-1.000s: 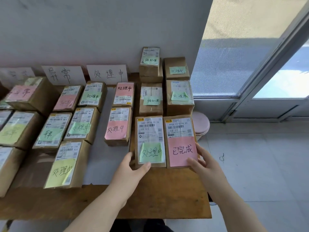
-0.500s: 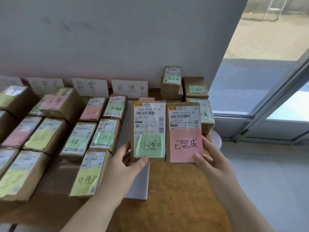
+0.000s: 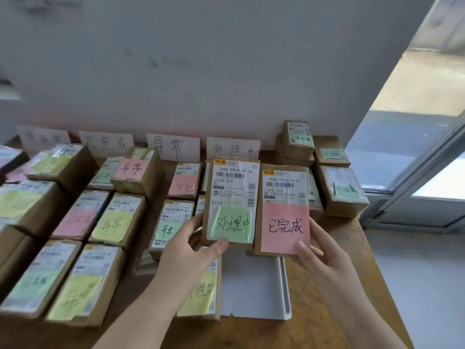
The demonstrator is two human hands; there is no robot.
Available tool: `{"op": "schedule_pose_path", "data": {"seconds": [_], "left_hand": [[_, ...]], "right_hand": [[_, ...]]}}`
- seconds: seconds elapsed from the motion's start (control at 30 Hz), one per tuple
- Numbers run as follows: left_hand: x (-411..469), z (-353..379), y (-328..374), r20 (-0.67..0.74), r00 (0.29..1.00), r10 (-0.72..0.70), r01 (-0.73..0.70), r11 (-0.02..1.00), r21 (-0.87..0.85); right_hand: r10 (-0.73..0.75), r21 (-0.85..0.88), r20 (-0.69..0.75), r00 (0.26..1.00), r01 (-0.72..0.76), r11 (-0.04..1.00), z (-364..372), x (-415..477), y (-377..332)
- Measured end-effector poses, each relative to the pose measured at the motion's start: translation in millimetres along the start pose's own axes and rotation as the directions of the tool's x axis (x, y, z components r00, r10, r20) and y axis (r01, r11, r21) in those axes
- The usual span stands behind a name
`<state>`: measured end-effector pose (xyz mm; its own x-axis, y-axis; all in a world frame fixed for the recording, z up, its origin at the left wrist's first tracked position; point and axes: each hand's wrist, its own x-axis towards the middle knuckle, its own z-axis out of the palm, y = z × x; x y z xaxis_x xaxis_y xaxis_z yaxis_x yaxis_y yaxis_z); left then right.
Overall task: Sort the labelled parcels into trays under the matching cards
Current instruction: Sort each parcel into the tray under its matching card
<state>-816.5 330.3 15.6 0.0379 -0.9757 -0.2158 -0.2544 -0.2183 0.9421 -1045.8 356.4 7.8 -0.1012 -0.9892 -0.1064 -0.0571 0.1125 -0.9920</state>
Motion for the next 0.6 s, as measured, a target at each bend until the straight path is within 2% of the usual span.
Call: {"op": "schedule_pose_path", "data": {"seconds": [0.13,0.37,0.5,0.6], "left_hand": [[7,-36,-8,0.062,0.998,-0.003,0.004,1.0,-0.021],[8,-86,-39,0.115,0.988,-0.102,0.1,0.995,0.02],[5,-89,-52,0.19,0.971,-0.143,0.131,0.988,0.076],[3,-76,-55,0.232,0.961,-0.15,0.133,0.987,0.086]], "right_hand": [[0.051,0.013,-0.054,0.997,-0.051,0.999,35,-4,1],[0.194,0.089,-0.143,0.97,-0.183,0.979,91,-22,17],[0.264,0.148,-0.222,0.939,-0.235,0.961,103,-40,29],[0.265,0.15,-0.256,0.93,-0.232,0.961,94,-50,32]]}}
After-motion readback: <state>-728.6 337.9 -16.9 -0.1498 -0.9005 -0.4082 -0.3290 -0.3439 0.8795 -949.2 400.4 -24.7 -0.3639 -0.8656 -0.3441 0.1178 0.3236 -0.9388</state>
